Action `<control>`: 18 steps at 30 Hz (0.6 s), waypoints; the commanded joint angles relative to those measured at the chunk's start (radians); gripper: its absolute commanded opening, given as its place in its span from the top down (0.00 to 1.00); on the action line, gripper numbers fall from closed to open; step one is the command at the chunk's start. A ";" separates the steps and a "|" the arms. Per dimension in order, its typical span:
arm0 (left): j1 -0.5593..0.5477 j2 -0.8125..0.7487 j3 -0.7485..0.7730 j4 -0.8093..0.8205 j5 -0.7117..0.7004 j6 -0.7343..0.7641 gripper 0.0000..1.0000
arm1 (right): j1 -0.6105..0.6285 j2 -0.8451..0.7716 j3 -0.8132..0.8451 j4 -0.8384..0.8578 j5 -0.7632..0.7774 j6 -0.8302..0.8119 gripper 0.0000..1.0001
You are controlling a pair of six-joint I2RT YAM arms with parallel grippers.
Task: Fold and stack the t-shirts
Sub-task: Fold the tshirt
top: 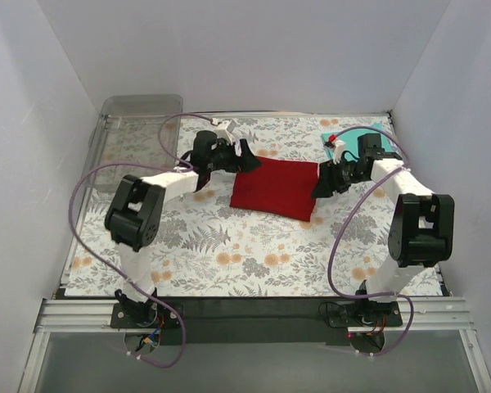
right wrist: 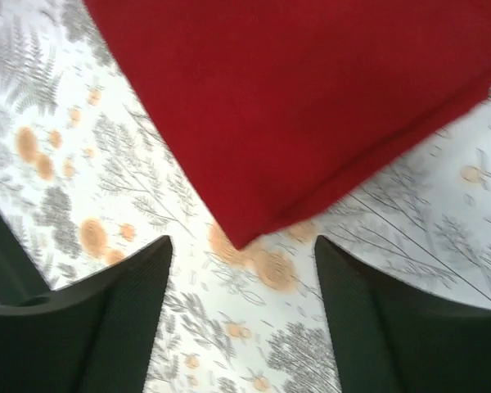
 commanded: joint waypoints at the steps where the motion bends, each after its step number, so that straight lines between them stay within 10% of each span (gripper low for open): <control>1: 0.008 -0.347 -0.145 0.016 -0.187 0.131 0.19 | -0.021 -0.021 -0.067 0.054 0.080 0.042 0.33; 5: 0.019 -0.595 -0.345 0.031 -0.264 0.144 0.06 | -0.021 -0.008 -0.110 0.175 0.037 0.145 0.02; 18: 0.045 -1.034 -0.617 -0.250 -0.264 0.104 0.02 | 0.008 0.220 -0.045 0.329 0.058 0.337 0.03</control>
